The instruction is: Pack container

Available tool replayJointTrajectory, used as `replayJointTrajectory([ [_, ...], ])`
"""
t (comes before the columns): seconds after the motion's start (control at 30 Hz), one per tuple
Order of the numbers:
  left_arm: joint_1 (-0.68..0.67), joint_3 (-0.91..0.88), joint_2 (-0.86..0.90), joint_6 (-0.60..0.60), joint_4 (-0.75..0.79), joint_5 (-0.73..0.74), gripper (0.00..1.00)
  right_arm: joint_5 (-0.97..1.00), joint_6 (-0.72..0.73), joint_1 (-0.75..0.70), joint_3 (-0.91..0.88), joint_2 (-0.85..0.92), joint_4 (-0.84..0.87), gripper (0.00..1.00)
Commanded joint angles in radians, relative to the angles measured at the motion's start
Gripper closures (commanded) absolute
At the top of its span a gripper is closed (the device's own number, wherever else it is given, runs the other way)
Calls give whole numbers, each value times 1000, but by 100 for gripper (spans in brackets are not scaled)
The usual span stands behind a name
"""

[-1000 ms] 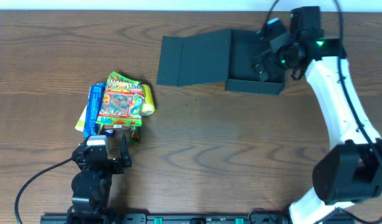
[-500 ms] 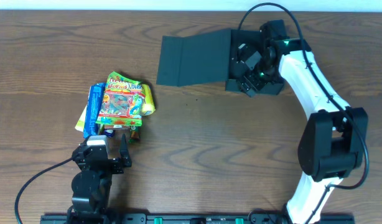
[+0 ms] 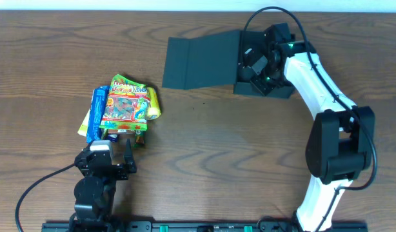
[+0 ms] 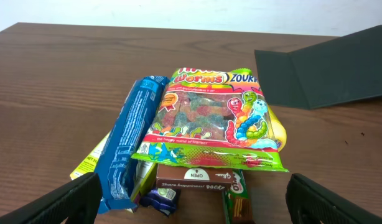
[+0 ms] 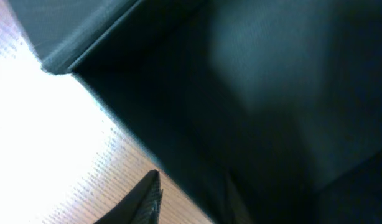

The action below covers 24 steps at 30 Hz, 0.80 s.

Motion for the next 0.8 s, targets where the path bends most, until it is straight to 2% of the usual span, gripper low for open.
replayJointTrajectory([
  [0.0, 3, -17, -5, -14, -21, -20, 4, -1, 55, 25, -3, 7, -5, 69],
  [0.2, 3, -17, -5, -14, -21, -20, 5, -1, 127, 69, -3, 7, -6, 85],
  [0.3, 3, -17, -5, -14, -21, -20, 5, -1, 204, 92, -3, 7, 1, 98],
  [0.63, 3, -17, -5, -14, -21, -20, 4, -175, 516, 147, -3, 7, 22, 99],
  [0.77, 3, -17, -5, -14, -21, -20, 5, -188, 825, 195, -3, 7, 70, 99],
])
